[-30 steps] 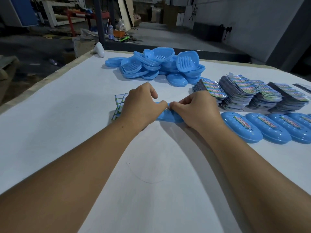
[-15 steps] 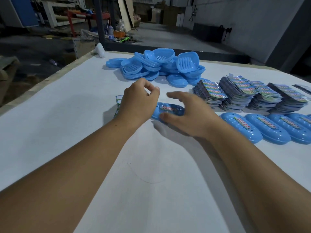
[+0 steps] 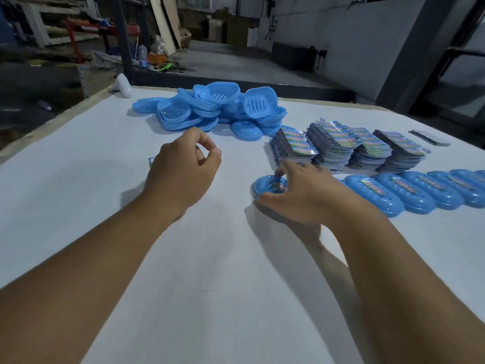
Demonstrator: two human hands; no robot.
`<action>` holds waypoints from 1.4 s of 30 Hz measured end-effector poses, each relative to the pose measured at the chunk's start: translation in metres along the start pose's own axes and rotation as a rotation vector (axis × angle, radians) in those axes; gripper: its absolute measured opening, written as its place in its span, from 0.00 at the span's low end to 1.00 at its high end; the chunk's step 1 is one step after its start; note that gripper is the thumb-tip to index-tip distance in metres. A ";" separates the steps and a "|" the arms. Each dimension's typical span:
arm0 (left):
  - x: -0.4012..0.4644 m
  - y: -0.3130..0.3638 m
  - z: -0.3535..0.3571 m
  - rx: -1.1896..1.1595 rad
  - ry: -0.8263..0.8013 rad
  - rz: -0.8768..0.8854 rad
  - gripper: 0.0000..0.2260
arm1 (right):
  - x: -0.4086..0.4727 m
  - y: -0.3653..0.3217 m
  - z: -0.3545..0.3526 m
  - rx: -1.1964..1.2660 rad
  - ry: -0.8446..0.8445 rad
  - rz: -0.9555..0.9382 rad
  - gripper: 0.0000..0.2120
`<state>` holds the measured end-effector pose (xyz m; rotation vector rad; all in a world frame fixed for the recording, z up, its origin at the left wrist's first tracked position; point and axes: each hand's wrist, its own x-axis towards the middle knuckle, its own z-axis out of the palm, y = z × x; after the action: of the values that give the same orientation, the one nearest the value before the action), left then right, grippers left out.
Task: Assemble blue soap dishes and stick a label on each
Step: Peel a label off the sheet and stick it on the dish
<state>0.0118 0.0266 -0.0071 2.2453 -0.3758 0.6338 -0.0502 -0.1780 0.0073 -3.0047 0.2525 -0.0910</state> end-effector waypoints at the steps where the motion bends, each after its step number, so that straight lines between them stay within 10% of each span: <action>1: -0.001 0.000 -0.001 0.001 -0.004 -0.001 0.05 | -0.002 0.004 -0.002 -0.008 -0.019 0.035 0.35; 27: -0.003 0.000 -0.006 0.017 -0.034 0.034 0.04 | 0.005 0.044 -0.021 0.142 0.070 0.267 0.21; 42: -0.006 0.004 -0.009 0.028 -0.141 -0.036 0.08 | 0.015 -0.013 0.014 0.328 0.182 -0.256 0.11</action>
<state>0.0017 0.0309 -0.0022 2.3252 -0.3977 0.4661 -0.0320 -0.1664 -0.0042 -2.6853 -0.1226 -0.3907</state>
